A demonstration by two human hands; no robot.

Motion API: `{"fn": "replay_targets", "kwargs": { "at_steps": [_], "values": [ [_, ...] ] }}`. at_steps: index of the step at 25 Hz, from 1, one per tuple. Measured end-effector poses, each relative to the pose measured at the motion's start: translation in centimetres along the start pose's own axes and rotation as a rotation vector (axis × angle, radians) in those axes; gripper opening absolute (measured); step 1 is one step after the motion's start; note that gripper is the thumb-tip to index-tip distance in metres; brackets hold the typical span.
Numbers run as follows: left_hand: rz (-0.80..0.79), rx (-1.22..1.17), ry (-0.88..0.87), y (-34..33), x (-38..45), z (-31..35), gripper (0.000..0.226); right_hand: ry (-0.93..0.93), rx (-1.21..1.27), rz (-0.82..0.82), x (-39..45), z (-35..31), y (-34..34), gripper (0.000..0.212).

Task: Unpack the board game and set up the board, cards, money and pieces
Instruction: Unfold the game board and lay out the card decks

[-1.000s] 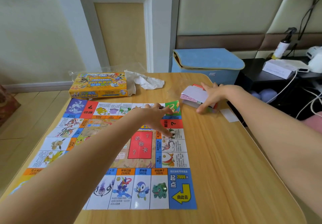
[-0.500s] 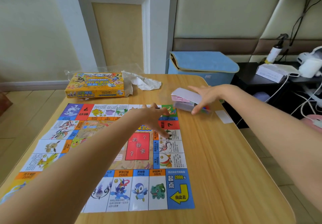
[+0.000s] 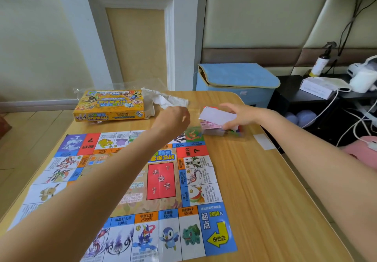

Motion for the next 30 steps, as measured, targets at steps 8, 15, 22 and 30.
{"fn": "replay_targets", "kwargs": {
  "at_steps": [8,15,22,30],
  "values": [
    [-0.167,0.067,-0.078,-4.9,2.8,1.1,0.035,0.026,0.382,0.291,-0.1,0.6,6.1,0.07],
    [-0.156,0.016,-0.17,-4.5,3.9,1.1,0.029,-0.137,0.633,0.358,7.6,3.7,6.1,0.059],
    [-0.043,-0.088,-0.057,-4.0,6.0,0.6,0.023,-0.162,0.065,0.123,10.0,2.6,4.2,0.057],
    [-0.045,-0.448,0.317,-5.3,7.3,-0.3,0.027,0.004,0.217,0.345,3.1,-1.5,4.6,0.02]
  ]
}}
Point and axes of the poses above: each hand's wrist, its own x-axis towards the middle knuckle, its own y-axis out of the back of the hand, z = x × y, the point moved 10 cm from there along x, towards the middle knuckle, and after that the axes turned 7 degrees about -y, right-handed, at the moved point
